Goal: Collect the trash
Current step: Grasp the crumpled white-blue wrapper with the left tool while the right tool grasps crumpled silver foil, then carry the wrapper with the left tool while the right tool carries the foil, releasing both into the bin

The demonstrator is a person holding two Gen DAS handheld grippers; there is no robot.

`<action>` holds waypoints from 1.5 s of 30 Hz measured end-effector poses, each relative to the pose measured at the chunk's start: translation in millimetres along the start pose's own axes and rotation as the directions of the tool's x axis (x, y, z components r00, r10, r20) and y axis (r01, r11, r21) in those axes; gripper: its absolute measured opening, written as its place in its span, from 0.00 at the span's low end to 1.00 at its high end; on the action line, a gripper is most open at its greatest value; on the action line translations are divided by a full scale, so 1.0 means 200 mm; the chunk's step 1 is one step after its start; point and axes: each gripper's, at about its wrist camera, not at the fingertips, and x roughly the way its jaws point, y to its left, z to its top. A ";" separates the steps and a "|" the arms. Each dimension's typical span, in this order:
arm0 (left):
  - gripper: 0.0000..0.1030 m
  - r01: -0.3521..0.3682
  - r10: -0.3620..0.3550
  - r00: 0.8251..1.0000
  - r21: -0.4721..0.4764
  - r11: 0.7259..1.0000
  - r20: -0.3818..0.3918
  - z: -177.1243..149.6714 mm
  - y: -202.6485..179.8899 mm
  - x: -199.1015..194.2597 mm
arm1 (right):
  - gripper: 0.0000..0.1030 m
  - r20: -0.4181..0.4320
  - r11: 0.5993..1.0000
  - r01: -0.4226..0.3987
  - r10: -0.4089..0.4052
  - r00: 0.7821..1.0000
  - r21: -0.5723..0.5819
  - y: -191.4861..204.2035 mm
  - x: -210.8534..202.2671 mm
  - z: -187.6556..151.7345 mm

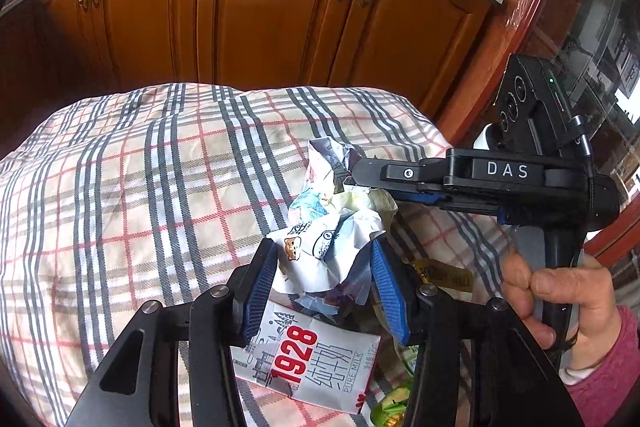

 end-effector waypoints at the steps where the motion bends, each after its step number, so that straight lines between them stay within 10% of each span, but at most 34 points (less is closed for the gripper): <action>1: 0.41 0.009 -0.008 1.000 -0.008 1.000 0.005 0.01 0.01 0.01 | 0.31 -0.008 1.000 -0.011 0.011 1.000 0.006 -0.01 0.01 -0.01; 3: 0.28 0.024 -0.023 1.000 -0.019 1.000 0.012 0.02 0.03 0.01 | 0.16 -0.004 1.000 -0.005 0.005 1.000 0.004 -0.01 0.01 -0.01; 9: 0.10 0.018 -0.017 0.999 -0.008 1.000 0.050 -0.01 0.02 -0.05 | 0.11 0.064 1.000 0.011 -0.009 0.998 -0.029 0.00 -0.13 -0.04; 45: 0.09 0.153 -0.167 0.982 0.139 0.978 0.090 -0.04 -0.58 -0.19 | 0.10 0.425 0.941 0.338 -0.305 0.853 -0.004 -0.14 -1.12 -0.46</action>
